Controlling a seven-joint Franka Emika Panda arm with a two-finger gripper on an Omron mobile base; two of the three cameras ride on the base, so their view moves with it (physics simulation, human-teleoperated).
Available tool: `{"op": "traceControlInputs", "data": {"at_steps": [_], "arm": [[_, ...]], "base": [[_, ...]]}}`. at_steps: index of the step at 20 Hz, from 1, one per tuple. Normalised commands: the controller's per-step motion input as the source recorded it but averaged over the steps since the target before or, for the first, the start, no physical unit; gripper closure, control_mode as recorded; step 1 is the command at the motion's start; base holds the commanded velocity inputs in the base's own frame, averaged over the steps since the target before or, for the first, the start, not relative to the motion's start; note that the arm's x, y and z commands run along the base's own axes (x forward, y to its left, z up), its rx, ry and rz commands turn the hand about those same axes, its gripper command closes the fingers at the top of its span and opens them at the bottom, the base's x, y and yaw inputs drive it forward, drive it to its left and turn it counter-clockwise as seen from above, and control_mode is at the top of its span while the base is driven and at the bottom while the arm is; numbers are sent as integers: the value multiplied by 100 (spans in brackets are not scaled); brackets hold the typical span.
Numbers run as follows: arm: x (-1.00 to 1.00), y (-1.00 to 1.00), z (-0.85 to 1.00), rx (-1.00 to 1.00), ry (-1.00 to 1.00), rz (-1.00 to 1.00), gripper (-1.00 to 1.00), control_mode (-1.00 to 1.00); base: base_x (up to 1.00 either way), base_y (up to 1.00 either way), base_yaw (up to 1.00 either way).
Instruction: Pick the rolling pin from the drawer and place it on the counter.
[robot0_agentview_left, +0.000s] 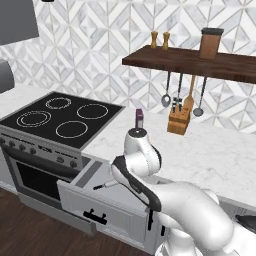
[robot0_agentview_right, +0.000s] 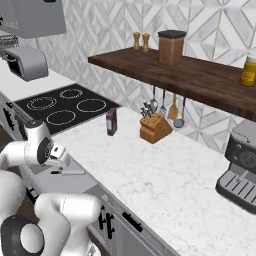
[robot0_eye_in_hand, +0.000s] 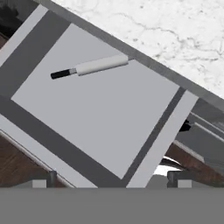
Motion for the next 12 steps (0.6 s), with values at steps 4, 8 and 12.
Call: {"op": "traceControlInputs", "data": {"at_steps": [4, 8, 12], "arm": [[44, 53, -41, 10, 2, -35, -100, -100], [42, 15, -37, 10, 11, -9, -100, -100], [33, 7, -34, 2, 9, 0, -100, -100]], "base": [[0, 0, 0], [0, 0, 0], [0, 0, 0]]}}
